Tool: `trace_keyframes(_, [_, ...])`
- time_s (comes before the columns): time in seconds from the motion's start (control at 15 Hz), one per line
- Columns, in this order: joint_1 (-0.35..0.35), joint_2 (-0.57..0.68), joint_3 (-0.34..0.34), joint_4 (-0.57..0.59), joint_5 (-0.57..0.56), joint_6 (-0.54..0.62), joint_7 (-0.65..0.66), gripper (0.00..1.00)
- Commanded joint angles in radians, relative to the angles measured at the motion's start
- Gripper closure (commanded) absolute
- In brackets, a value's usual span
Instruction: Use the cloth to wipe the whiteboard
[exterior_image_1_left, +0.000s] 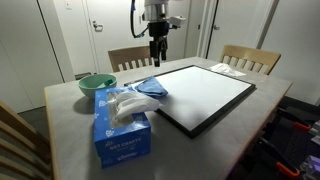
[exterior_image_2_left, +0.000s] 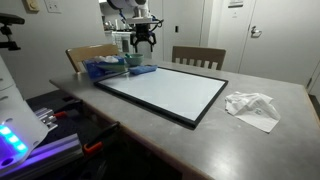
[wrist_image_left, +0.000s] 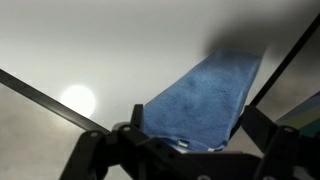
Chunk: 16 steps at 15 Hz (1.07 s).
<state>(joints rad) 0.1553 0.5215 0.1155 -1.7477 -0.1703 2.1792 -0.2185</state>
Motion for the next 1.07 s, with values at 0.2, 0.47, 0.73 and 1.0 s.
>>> trace_keyframes(0.2, [-0.003, 0.216, 0.027, 0.227, 0.012, -0.068, -0.090, 0.00])
trace_keyframes(0.47, [0.005, 0.319, 0.034, 0.344, 0.009, -0.095, -0.132, 0.00])
trace_keyframes(0.73, [0.000, 0.376, 0.049, 0.430, 0.034, -0.168, -0.144, 0.00])
trace_keyframes(1.0, [0.001, 0.372, 0.052, 0.467, 0.062, -0.276, -0.131, 0.00])
